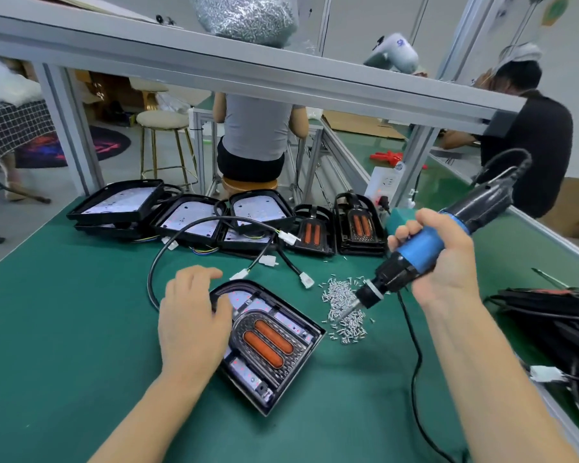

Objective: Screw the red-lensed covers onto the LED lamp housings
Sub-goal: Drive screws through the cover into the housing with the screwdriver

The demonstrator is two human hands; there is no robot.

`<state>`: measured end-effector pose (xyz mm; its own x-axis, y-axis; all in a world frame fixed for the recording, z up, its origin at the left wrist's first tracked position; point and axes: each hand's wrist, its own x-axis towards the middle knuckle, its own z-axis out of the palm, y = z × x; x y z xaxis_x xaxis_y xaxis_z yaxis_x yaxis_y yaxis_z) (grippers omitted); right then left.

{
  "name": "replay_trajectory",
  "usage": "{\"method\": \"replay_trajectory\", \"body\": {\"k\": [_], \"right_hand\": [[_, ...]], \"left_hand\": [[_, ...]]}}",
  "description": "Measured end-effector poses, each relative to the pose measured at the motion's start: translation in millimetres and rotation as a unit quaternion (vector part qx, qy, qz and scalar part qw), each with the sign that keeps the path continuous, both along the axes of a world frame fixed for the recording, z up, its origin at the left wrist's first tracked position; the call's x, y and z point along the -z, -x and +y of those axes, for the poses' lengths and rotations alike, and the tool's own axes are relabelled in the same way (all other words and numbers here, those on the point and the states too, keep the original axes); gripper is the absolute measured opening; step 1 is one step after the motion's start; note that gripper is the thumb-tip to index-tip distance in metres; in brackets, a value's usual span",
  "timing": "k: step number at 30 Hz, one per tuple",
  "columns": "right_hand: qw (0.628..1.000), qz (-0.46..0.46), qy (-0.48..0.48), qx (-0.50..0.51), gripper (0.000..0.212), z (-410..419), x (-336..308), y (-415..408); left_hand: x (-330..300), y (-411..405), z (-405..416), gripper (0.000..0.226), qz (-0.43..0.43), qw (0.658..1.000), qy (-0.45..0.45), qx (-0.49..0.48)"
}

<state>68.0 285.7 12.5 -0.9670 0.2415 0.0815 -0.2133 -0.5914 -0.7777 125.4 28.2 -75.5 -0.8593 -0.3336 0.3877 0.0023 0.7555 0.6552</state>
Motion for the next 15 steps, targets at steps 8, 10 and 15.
{"method": "replay_trajectory", "body": {"k": [8,10,15], "right_hand": [[0.977,-0.129,-0.089,-0.145,0.011,10,23,-8],[0.972,-0.138,-0.085,-0.17,0.017,13,30,-10],[0.97,-0.125,-0.091,-0.186,0.006,21,40,-15]], "left_hand": [[-45,32,84,0.018,0.062,0.958,0.001,0.279],[-51,35,103,0.023,0.052,0.942,-0.028,0.332],[-54,40,131,0.03,-0.037,0.896,-0.159,0.413]]}}
